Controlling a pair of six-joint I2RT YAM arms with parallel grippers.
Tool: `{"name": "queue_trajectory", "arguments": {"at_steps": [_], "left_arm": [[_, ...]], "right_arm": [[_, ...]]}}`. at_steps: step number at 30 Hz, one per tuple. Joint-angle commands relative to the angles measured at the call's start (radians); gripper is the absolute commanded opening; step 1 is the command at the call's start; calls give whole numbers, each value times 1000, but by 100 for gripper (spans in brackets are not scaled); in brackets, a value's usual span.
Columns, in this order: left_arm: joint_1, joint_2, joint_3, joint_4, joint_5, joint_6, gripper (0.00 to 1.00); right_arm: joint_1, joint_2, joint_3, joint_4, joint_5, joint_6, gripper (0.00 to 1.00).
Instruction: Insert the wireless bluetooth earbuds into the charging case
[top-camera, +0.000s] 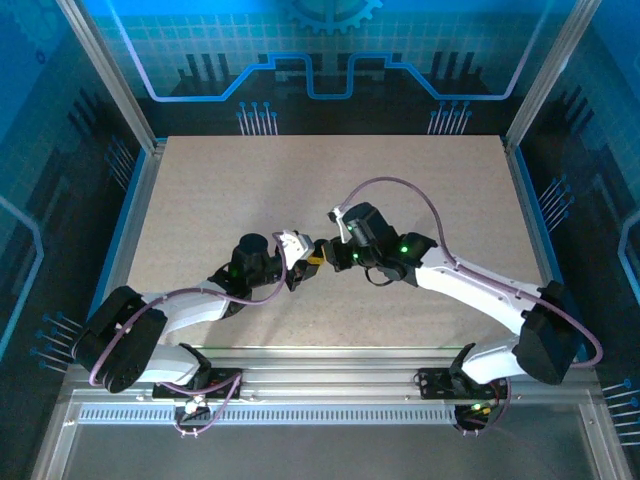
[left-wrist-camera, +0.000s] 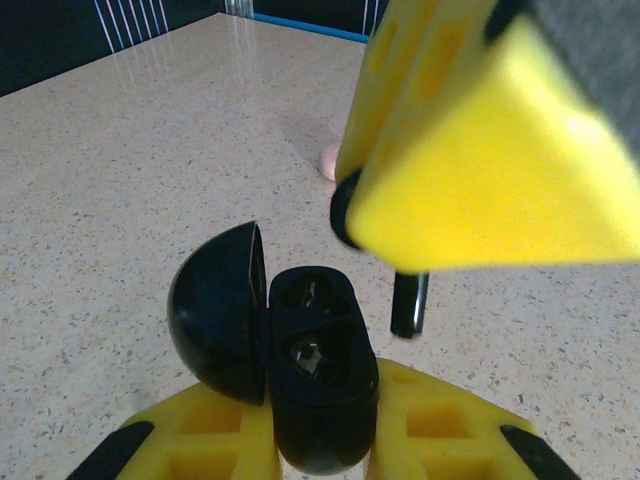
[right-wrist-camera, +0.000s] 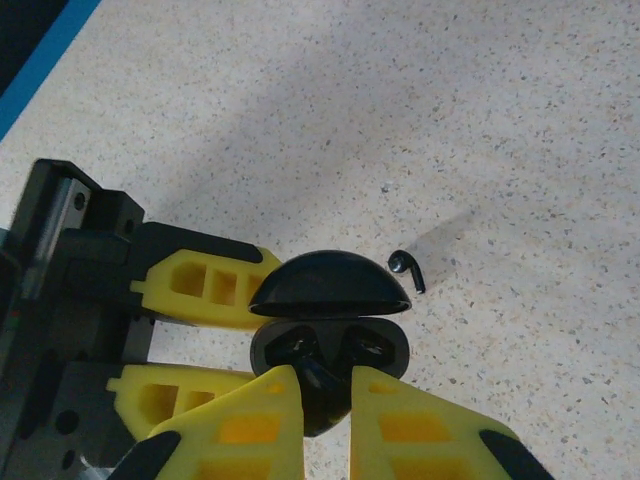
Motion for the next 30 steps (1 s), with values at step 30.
{"name": "queue_trajectory", "arguments": {"at_steps": [30], "left_arm": [[-8,-17,36,-18,37,28,10]], "right_arm": [[13,-17,48,67,81,-25,13]]}}
